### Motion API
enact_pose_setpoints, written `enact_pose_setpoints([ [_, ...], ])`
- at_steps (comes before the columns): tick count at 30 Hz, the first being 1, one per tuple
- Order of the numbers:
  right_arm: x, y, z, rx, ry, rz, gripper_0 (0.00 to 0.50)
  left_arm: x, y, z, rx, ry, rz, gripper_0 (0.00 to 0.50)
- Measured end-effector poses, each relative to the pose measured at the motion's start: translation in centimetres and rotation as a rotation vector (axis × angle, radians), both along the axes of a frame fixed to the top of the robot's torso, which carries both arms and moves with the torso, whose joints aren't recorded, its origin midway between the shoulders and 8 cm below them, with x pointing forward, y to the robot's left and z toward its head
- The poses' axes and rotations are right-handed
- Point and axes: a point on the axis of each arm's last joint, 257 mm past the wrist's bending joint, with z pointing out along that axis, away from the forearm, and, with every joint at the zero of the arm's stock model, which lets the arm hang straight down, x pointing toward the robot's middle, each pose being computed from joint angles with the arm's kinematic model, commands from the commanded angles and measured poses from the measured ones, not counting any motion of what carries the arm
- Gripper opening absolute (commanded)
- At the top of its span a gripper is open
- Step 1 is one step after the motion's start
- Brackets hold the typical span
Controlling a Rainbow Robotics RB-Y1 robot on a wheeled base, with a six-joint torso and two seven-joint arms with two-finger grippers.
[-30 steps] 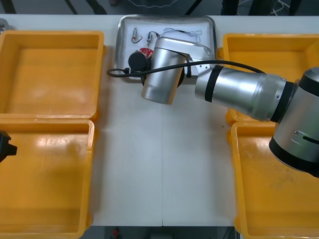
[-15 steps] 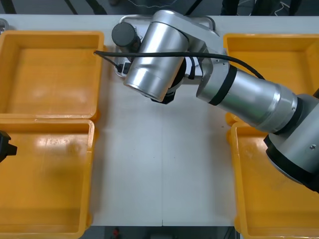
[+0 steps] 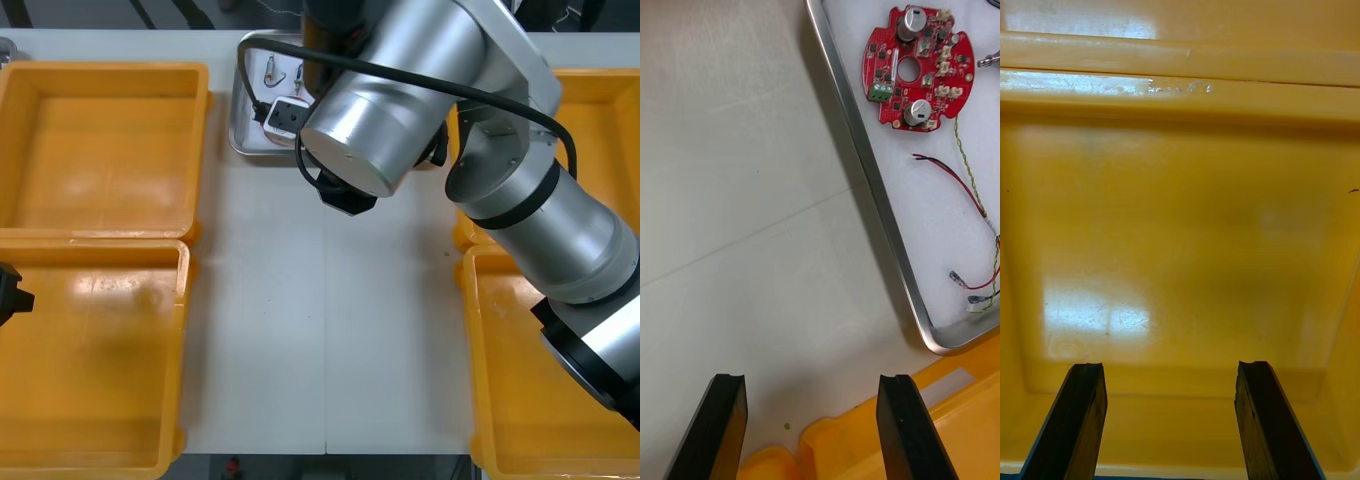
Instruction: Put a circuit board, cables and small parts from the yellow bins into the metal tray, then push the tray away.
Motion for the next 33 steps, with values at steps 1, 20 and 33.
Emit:
enact_pose_setpoints([
  [1,-0.2,-0.1,0.2,0.026,-0.004,-0.001,0.5,0.0,0.0,0.0,0.0,0.0,0.0,0.5],
  [20,-4.2,-11.3,-2.0,0.426,0.102,-0.414,0.5,0.0,0.0,0.0,0.0,0.0,0.0,0.5],
  [33,-5.4,-22.1,-2.8,0.619,0.157,-0.716,0.5,0.0,0.0,0.0,0.0,0.0,0.0,0.5],
])
